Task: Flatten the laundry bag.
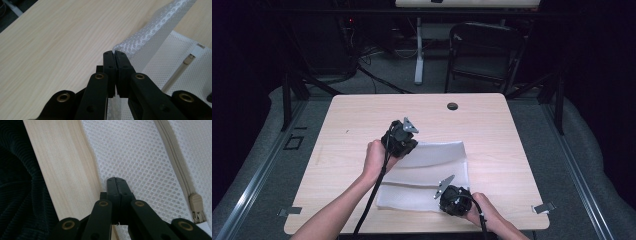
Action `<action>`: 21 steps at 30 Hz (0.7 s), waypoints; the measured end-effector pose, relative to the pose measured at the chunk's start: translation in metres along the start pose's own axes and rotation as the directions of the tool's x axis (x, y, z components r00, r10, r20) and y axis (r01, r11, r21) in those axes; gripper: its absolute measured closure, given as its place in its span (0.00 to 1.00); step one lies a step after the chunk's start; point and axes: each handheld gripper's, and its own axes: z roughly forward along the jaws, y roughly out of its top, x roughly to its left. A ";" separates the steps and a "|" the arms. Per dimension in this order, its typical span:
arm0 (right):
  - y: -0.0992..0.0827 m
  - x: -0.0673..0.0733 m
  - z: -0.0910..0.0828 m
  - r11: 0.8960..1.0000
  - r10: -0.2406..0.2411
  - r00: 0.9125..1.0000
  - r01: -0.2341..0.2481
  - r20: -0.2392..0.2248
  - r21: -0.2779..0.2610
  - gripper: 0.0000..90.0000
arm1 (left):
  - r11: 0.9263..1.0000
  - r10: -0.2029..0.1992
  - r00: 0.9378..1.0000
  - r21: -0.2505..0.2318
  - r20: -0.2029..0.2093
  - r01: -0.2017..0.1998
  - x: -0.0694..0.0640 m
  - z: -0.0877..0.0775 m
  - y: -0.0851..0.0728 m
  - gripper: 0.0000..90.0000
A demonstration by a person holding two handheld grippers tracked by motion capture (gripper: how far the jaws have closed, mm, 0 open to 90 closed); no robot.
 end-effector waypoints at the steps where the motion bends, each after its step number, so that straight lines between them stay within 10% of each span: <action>1: 0.000 0.000 0.000 1.000 0.001 1.000 -0.001 -0.001 0.002 1.00 | 1.000 0.000 1.000 -0.001 -0.006 0.000 0.002 0.000 0.001 0.98; 21: -0.004 -0.001 -0.003 1.000 -0.011 0.998 0.013 -0.064 0.027 1.00 | 0.999 -0.053 0.994 -0.003 -0.096 0.053 0.032 0.009 0.017 0.98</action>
